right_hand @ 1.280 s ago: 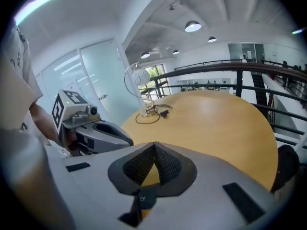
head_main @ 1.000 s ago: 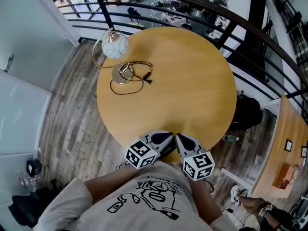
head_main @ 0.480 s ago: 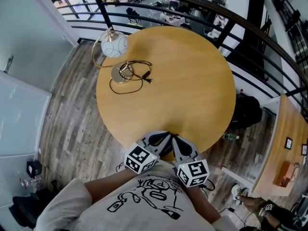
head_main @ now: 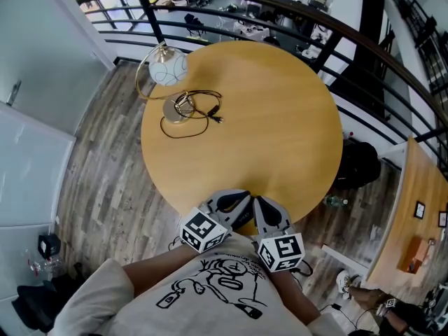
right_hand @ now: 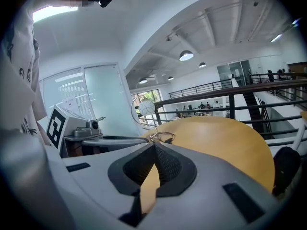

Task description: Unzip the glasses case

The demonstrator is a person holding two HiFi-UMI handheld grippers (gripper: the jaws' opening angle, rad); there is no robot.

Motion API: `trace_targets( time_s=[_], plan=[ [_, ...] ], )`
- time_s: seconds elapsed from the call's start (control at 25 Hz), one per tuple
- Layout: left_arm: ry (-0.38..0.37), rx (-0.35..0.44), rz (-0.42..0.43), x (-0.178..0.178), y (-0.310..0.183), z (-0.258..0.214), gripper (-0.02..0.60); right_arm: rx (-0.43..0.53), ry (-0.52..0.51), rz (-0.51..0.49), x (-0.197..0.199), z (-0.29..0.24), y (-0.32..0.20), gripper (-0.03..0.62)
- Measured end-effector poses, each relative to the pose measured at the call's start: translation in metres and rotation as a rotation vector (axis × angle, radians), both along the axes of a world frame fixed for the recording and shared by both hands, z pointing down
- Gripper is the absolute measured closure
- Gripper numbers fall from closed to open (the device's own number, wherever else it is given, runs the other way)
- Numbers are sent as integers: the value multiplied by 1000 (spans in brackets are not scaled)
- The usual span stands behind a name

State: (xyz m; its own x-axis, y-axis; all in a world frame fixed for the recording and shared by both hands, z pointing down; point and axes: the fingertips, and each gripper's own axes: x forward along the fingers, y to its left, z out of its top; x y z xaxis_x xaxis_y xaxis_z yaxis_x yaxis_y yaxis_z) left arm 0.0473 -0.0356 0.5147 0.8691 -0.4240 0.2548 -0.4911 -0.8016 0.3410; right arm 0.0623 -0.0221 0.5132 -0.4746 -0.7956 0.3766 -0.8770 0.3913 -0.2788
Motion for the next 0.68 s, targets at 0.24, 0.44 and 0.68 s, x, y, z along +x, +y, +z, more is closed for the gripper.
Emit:
trace_targets(
  time_s=[0.24, 0.44, 0.68],
  plan=[
    [-12, -3, 13, 0, 0, 3, 575, 9, 5, 5, 1, 0, -1, 572],
    [-17, -18, 18, 2, 0, 5, 575, 3, 6, 1, 1, 1, -2, 572],
    [-54, -45, 33, 2, 0, 15, 575, -2, 8, 1, 2, 4, -5, 572]
  ],
)
